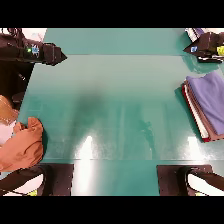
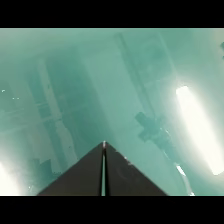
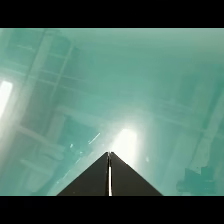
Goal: Fold the shirts.
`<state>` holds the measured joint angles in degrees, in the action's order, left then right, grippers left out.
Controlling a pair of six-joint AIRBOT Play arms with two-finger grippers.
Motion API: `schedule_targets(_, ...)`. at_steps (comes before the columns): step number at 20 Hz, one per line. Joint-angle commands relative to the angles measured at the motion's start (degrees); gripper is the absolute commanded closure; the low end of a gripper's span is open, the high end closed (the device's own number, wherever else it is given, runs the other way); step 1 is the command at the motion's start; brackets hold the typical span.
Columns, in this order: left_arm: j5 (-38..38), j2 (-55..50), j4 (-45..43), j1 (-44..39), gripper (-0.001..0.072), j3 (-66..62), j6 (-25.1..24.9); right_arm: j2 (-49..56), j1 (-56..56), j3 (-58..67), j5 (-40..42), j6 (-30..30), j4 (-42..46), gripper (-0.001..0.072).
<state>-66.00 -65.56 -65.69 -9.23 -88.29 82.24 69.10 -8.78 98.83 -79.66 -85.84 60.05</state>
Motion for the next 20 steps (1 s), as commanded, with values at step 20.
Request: schedule_targets(20,-0.55,3.34,-7.82,1.79,0.0681,-0.17,0.24,-0.02,-0.07,0.0,0.07,0.0,0.07,0.0695)
